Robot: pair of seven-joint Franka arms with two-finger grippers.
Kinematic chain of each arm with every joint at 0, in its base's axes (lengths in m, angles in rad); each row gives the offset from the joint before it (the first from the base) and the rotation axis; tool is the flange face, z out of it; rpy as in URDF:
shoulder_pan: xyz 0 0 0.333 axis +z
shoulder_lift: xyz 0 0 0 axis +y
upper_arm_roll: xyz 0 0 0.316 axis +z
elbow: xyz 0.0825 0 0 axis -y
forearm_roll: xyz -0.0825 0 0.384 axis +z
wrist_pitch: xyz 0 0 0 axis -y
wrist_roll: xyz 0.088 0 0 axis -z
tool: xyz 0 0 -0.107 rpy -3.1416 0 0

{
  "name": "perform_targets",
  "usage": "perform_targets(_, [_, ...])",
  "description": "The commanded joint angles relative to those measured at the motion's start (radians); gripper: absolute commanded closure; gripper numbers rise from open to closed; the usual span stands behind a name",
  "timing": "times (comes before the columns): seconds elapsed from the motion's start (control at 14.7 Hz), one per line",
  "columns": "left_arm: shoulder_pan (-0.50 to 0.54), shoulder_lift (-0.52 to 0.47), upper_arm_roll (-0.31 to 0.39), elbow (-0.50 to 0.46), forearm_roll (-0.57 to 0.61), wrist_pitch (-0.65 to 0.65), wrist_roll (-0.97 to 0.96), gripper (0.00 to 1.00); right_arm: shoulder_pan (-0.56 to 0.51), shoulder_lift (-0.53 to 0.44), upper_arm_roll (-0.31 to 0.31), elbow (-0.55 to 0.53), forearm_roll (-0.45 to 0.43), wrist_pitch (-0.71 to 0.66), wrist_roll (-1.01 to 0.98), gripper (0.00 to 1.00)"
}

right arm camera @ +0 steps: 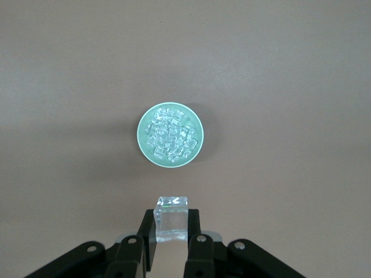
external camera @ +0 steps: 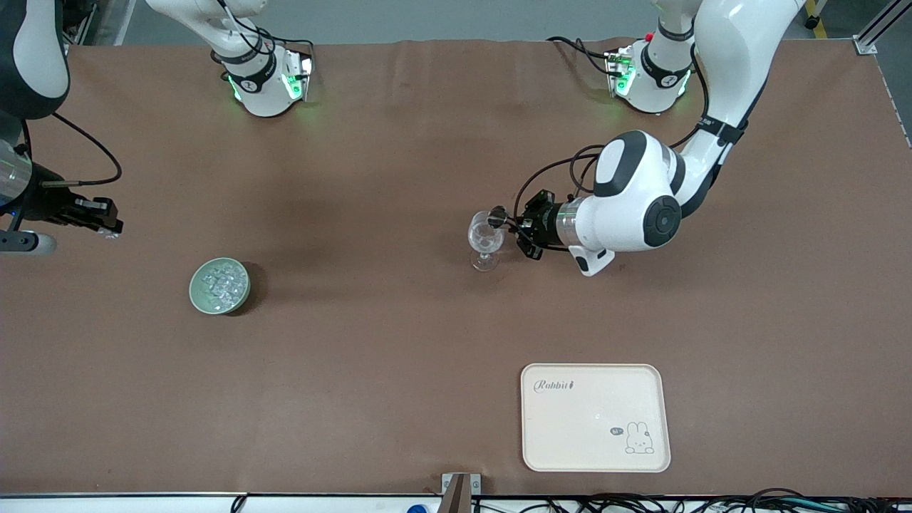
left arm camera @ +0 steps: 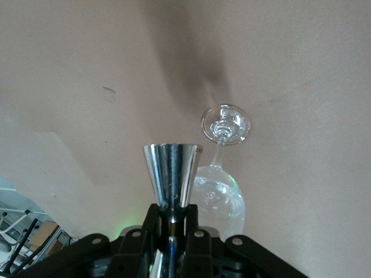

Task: Pour wine and add ice with both arms
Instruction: 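Tilt the jigger to pour into the wine glass with the left gripper, then move the jigger to the tray with the left gripper while the right gripper brings ice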

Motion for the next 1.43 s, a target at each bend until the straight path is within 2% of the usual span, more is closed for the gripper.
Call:
perform_targets(0.0, [0.002,-0.018,-0.007,0.016,-0.015,-0.005,-0.007,0.99,-0.005,-0.025,0.007,-0.021,0.006,0.001,0.004,0.96])
perform_targets(0.34, [0.020,-0.021,-0.016,0.034,-0.124,-0.012,0.073,0.99,-0.005,-0.025,0.007,-0.020,0.006,0.001,0.004,0.96])
perform_targets(0.68, [0.132,-0.001,-0.016,0.080,-0.242,-0.040,0.228,0.99,0.013,-0.023,0.013,-0.002,0.007,0.011,0.032,0.96])
perform_targets(0.82, [0.172,0.049,-0.016,0.134,-0.285,-0.042,0.275,0.99,0.091,-0.011,0.013,0.052,0.007,0.004,0.191,0.96])
perform_targets(0.95, [0.209,0.144,-0.015,0.224,-0.325,-0.040,0.331,0.99,0.189,0.024,0.011,0.081,-0.007,0.017,0.323,0.96])
perform_targets(1.16, [0.244,0.272,-0.015,0.353,-0.418,-0.040,0.413,0.99,0.341,0.142,0.011,0.191,-0.004,0.033,0.537,0.96])
perform_targets(1.36, [0.293,0.344,-0.007,0.389,-0.481,-0.037,0.547,0.99,0.447,0.265,0.010,0.336,-0.007,0.033,0.711,0.96])
